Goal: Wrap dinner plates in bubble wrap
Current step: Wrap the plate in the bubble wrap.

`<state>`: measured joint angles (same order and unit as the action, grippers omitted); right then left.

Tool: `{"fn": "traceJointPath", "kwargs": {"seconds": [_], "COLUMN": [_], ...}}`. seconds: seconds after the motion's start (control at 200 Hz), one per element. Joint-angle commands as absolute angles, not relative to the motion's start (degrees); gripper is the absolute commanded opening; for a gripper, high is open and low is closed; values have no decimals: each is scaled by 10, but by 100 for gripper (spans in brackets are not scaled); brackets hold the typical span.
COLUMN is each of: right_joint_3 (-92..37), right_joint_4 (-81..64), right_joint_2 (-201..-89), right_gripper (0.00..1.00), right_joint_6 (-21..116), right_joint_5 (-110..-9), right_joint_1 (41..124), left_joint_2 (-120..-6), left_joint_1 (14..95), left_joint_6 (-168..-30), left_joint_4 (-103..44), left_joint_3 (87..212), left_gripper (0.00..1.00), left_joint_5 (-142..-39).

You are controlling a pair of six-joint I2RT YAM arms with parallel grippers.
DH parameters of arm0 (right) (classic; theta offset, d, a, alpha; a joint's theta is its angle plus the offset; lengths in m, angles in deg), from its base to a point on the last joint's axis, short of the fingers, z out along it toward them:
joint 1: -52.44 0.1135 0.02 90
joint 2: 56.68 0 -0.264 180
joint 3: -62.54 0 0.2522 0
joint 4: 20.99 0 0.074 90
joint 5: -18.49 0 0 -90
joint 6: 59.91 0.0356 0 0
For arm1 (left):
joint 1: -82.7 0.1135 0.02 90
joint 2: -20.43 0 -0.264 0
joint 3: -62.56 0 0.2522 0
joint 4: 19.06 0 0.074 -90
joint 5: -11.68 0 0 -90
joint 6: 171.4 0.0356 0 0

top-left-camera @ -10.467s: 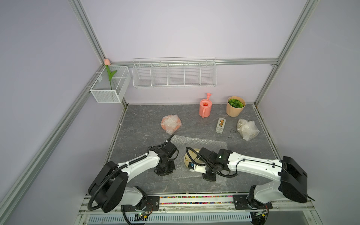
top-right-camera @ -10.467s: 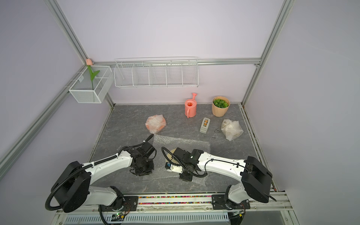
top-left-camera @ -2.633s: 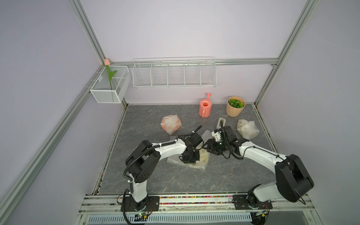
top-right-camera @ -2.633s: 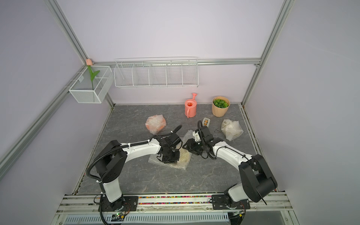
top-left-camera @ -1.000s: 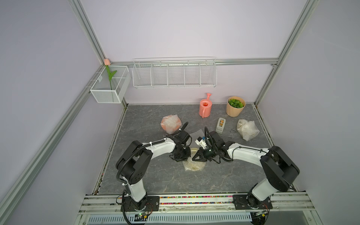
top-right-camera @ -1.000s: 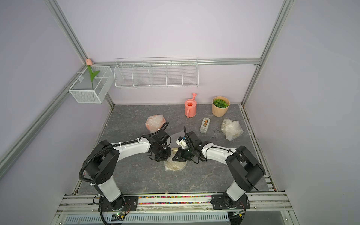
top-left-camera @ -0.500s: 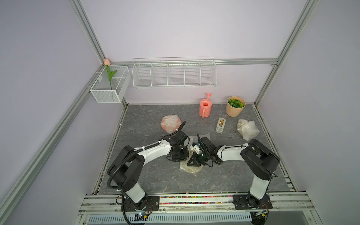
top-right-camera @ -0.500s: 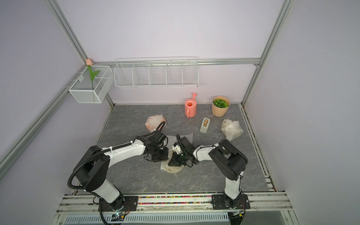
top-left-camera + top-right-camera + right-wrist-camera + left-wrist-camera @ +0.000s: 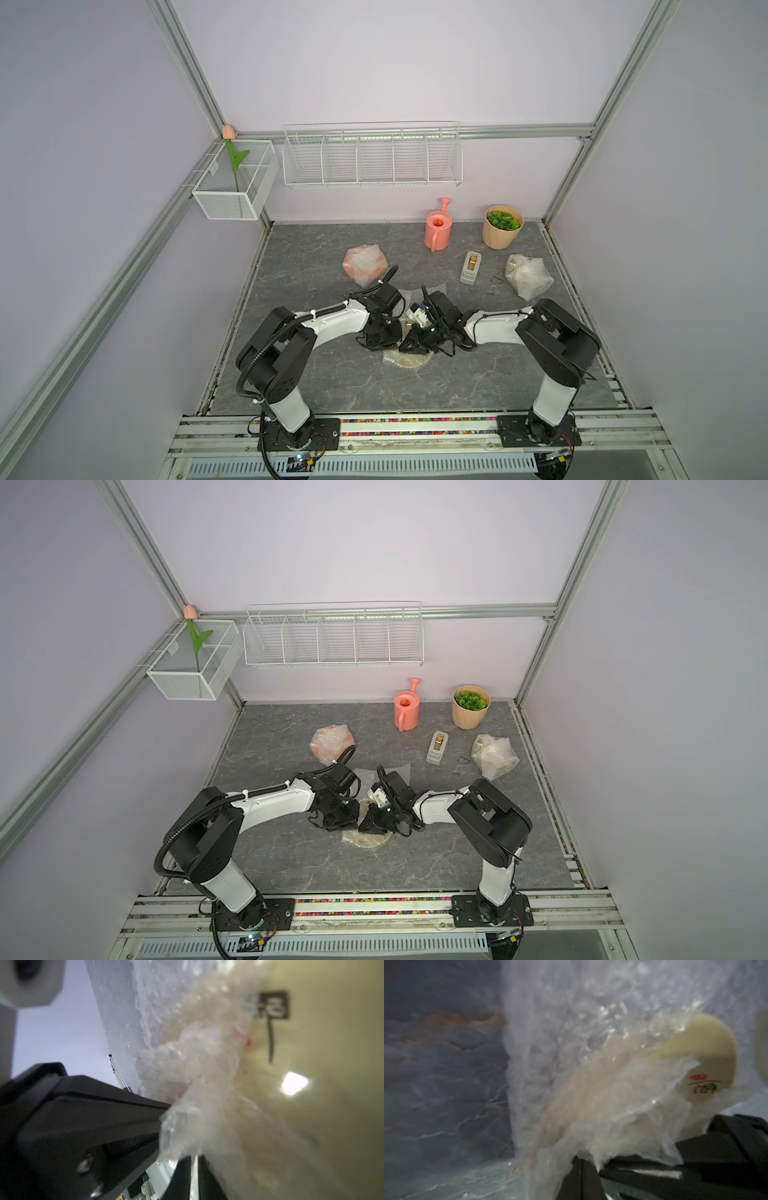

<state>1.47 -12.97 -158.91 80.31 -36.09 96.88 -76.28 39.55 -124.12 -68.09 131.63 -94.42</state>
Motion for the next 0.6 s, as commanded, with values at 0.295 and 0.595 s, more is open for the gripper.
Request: {"fn": "traceJointPath", "kwargs": {"seconds": [0.295,0.595], "right_joint_3": [-86,-192], "right_joint_4": [141,114], "right_joint_2": [-1520,-1661], "right_gripper": [53,52], "right_joint_6": [630,620], "right_joint_5": [-418,-336], "right_joint_1": [751,691], "left_joint_2": [-774,-773], "left_joint_1": [395,395], "left_joint_6": [-1226,-1227], "left_joint_4": [-727,-721], "left_joint_3": [1301,1301], "left_gripper": [0,0], "left_joint_5": [-891,-899]}}
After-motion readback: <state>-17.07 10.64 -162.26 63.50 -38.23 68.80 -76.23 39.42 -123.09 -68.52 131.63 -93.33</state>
